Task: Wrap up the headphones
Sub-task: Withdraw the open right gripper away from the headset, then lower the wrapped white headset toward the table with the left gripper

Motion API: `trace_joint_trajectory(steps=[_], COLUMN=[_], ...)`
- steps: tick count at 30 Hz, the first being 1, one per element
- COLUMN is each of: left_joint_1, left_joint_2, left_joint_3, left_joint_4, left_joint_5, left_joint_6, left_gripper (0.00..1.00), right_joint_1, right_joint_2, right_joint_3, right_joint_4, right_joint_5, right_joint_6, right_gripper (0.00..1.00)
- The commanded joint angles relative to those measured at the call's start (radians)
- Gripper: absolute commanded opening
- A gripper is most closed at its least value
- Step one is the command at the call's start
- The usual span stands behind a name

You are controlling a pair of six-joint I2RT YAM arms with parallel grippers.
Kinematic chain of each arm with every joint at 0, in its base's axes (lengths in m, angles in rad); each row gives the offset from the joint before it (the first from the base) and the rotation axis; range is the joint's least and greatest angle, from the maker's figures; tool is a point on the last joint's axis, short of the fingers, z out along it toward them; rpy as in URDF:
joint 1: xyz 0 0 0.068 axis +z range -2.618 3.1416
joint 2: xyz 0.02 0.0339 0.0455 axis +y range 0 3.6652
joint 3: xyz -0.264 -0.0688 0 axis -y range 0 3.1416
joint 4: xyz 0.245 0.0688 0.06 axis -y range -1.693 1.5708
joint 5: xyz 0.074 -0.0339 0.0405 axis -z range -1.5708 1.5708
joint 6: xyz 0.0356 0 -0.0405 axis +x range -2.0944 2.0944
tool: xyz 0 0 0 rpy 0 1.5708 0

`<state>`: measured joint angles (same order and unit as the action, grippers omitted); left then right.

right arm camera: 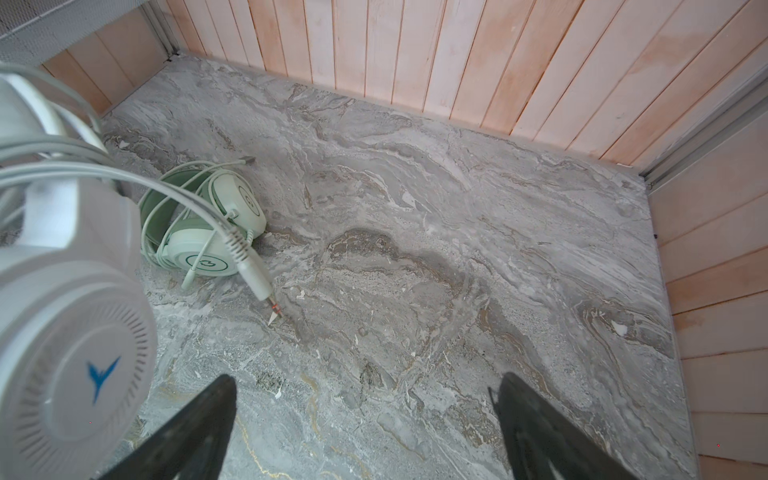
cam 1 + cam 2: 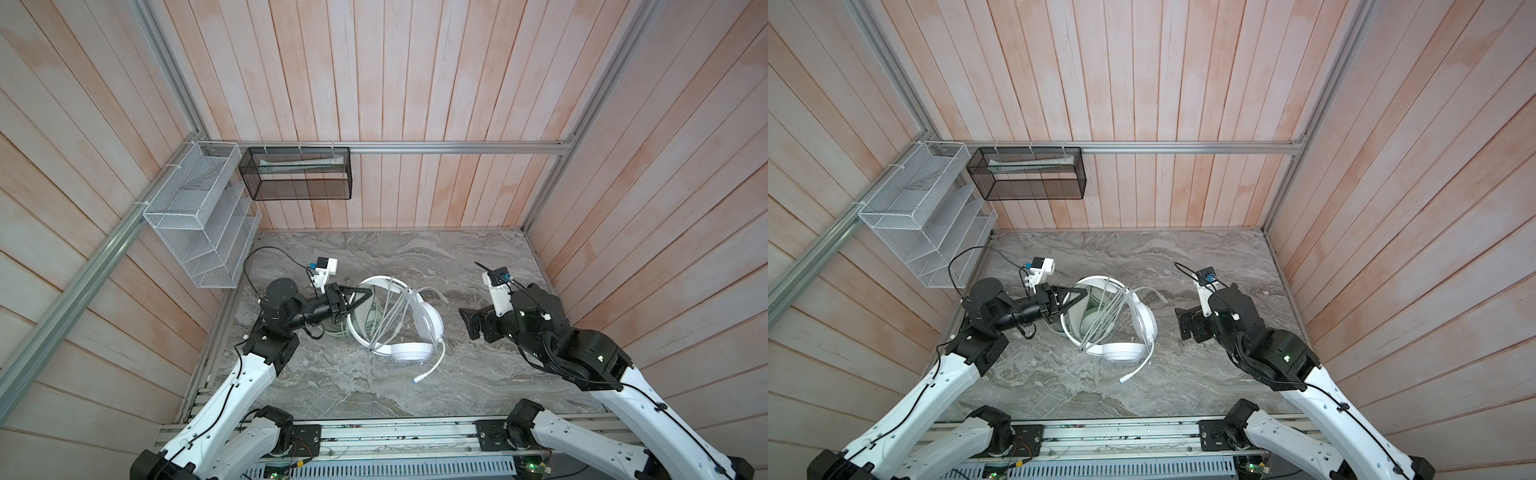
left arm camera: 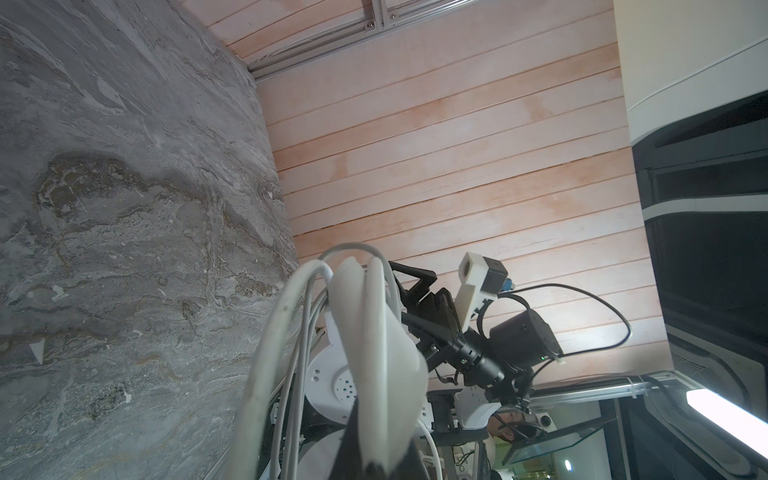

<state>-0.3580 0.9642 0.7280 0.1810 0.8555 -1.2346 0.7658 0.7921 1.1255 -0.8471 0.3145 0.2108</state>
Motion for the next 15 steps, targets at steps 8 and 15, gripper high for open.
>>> trace_joint_trajectory(steps=[8,15], left_joint_1=[0.001,-0.083], left_joint_2=[0.122,0.238], left_joint_3=[0.094,0.125], left_joint_4=[0.079,0.137], left_joint_5=[-0.140,-0.290], left_joint_6=[0.040,0.074], left_gripper=[0.00,0.00], right_joint_1=[-0.002,-0.002], right_joint_2=[-0.044,-0.051], right_joint_3=[-0.028,-0.071], right_joint_4=[0.029,0.061], right_joint_5=[0.031,0.032], right_joint_6=[0.032,0.036], right_gripper=[0.98,0.98])
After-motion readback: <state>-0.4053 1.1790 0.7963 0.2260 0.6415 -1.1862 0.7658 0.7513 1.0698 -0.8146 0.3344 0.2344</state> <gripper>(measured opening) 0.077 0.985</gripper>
